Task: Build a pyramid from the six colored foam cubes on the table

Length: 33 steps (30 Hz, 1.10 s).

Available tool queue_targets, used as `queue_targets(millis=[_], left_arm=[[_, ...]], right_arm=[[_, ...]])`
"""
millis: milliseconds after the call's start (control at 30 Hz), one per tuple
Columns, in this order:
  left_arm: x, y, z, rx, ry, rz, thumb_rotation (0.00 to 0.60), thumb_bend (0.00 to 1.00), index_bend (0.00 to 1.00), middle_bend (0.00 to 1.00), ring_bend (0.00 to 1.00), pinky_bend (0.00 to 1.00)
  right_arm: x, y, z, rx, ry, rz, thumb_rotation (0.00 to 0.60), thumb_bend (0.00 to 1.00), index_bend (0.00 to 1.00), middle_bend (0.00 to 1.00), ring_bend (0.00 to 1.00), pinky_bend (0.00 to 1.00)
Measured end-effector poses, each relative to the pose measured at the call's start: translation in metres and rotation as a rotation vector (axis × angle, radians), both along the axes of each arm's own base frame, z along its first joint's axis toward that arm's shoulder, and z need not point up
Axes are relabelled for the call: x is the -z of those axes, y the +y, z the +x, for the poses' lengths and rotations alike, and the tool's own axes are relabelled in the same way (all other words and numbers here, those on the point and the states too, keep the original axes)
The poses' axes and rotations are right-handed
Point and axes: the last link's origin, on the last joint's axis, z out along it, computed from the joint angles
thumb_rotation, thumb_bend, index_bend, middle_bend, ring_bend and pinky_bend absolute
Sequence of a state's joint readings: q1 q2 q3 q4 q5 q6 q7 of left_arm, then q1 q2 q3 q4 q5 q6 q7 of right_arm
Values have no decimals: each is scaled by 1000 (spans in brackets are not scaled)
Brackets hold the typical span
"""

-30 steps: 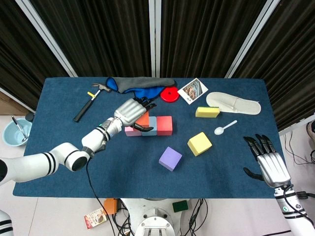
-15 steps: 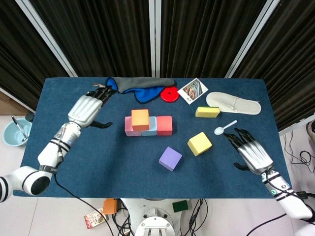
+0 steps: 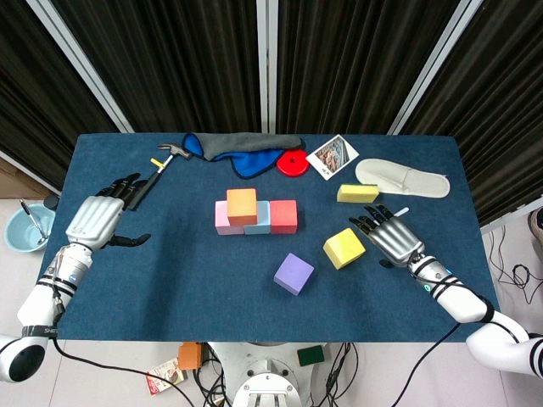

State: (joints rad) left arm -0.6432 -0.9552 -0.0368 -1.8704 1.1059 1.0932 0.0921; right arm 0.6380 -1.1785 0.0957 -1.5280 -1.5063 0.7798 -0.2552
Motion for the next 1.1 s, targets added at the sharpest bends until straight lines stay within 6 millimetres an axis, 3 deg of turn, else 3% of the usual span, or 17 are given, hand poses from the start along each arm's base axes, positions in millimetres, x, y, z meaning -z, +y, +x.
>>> queue_targets(millis=[567, 767, 867, 1000, 1100], left_arm=[[4, -2, 1, 16, -16, -12, 448, 155, 84, 27, 62, 210], [3, -3, -3, 10, -22, -4, 462, 155, 84, 27, 62, 209], [2, -5, -4, 9, -27, 0, 454, 155, 84, 27, 62, 210], [0, -9, -7, 6, -31, 10, 468, 155, 84, 27, 62, 209], [-1, -13, -10, 5, -28, 17, 445, 155, 84, 27, 61, 209]], right_arm=[[34, -14, 4, 8, -101, 58, 600, 173, 198, 162, 16, 108], [43, -16, 2, 9, -139, 61, 600, 267, 382, 303, 108, 136], [43, -17, 3, 9, -179, 47, 600, 324, 474, 380, 161, 160], [32, -18, 11, 14, -246, 13, 600, 324, 517, 405, 176, 166], [21, -19, 22, 43, -309, -9, 600, 325, 524, 408, 180, 169]])
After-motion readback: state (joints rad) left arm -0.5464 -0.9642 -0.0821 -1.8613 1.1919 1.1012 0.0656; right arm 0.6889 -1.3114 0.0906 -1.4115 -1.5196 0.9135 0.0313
